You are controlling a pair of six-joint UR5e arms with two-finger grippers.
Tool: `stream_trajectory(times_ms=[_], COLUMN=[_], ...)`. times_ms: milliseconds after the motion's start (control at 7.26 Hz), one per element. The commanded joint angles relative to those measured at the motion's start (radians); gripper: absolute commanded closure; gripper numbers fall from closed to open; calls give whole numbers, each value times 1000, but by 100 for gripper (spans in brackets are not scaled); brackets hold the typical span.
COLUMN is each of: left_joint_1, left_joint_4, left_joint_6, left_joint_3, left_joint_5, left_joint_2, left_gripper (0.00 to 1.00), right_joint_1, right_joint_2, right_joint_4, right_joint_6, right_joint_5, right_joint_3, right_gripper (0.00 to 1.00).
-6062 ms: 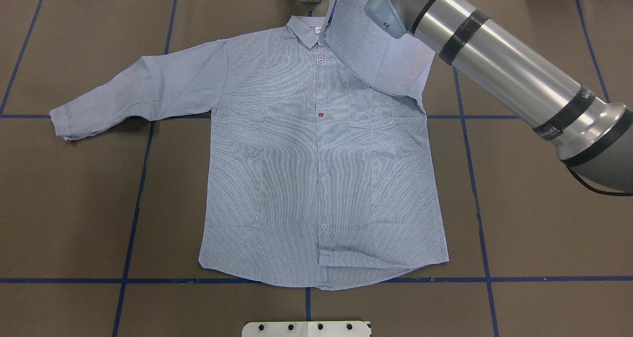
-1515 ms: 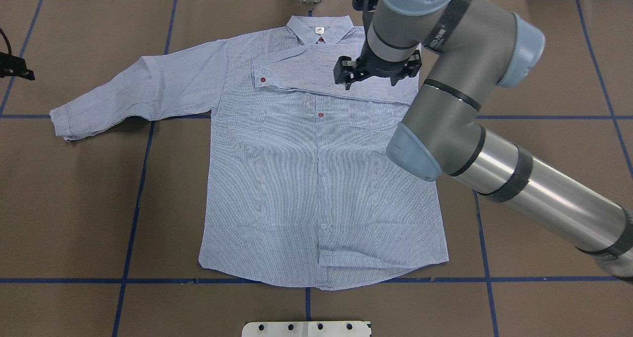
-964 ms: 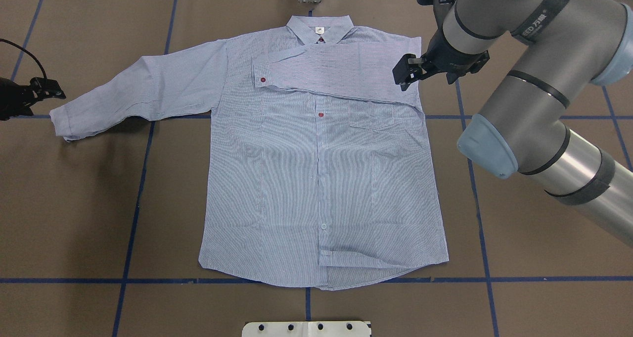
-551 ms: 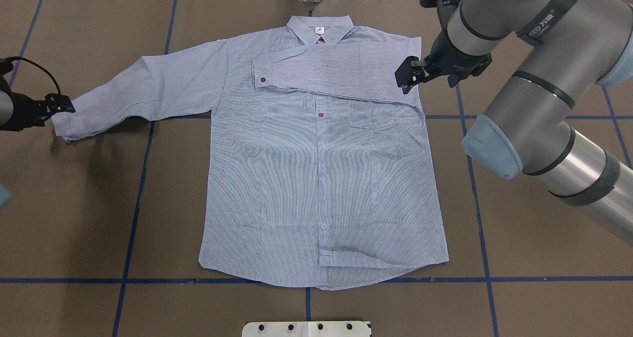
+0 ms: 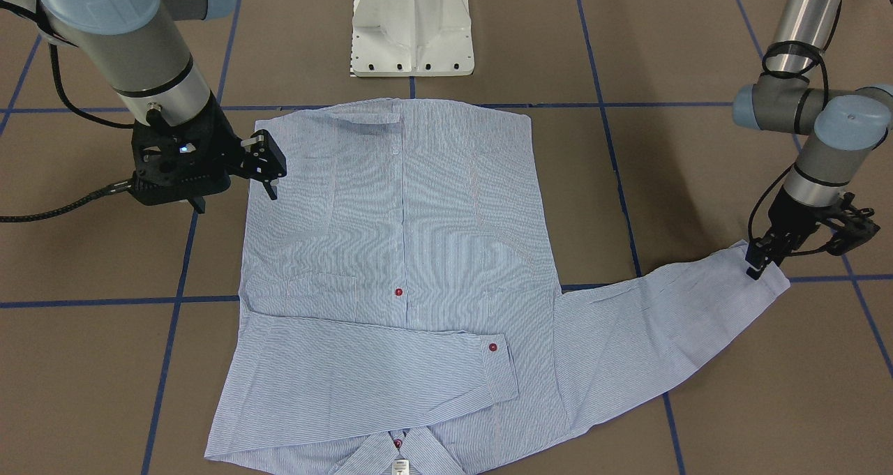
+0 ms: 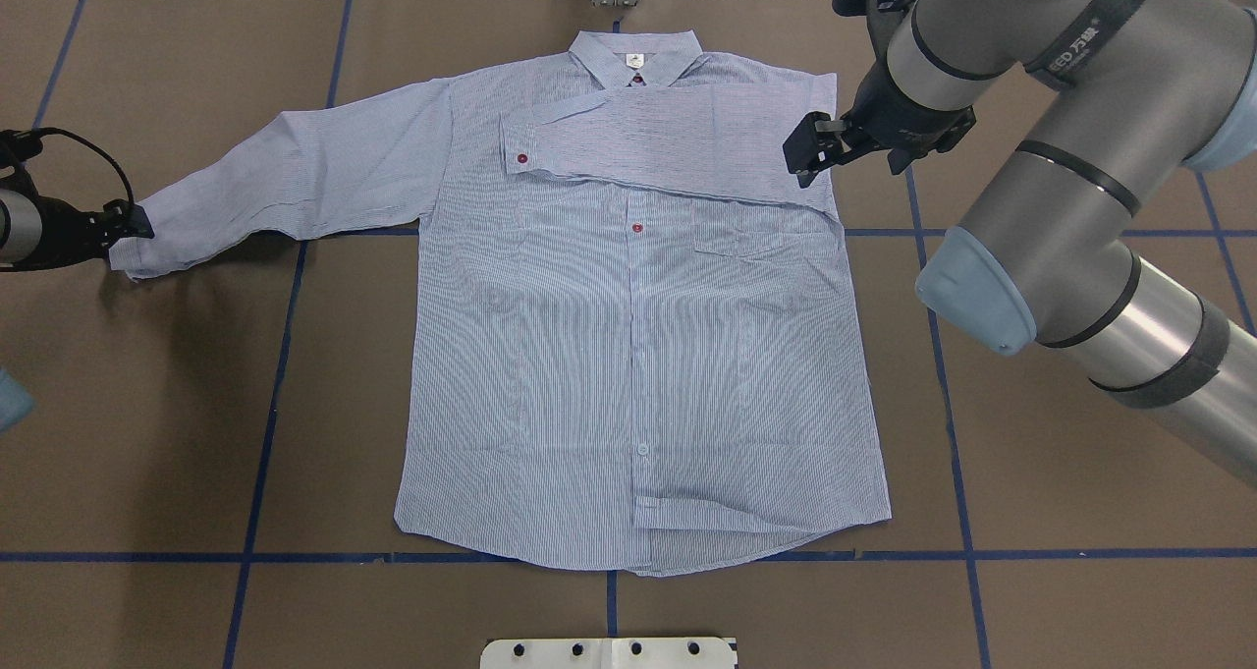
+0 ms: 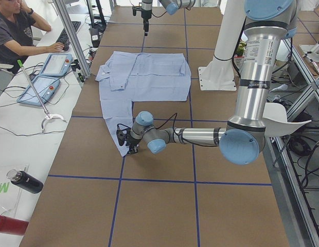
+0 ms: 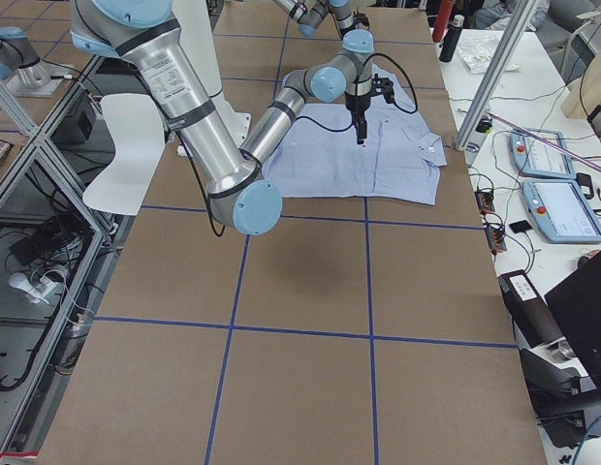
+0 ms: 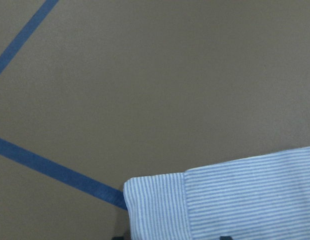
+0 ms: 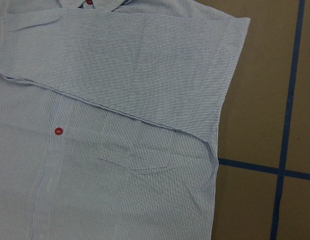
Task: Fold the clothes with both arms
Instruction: 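Release the sleeve and raise the right gripper while the left gripper grasps the other cuff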
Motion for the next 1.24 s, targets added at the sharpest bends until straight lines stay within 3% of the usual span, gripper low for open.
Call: stream_trajectory(times_ms=[0,276,551,827,1102], left_joint_1=[-4,-14,-54,-68,-68], left_joint_4=[13,13,54,288,620], left_joint_6=[5,8,8,8,-3], left_joint_3=[-43,-71,-166,-356,-496], left_joint_5=[-6,-35,-121,-150,-144], left_joint_2=[4,5,19,-16,-192], left_gripper=[100,100,100,100,100], right_joint_1=[19,23,27,32,36], right_joint_2=[-1,-4,-20,-100,-183], right_joint_4=[-1,-1,-4,-4,-8], right_joint_6=[0,-2,-2,-2,-3], right_joint_5=[24,27,58,75,78], right_joint_3=[-1,-1,3,32,63], right_gripper=[0,1,0,1,0])
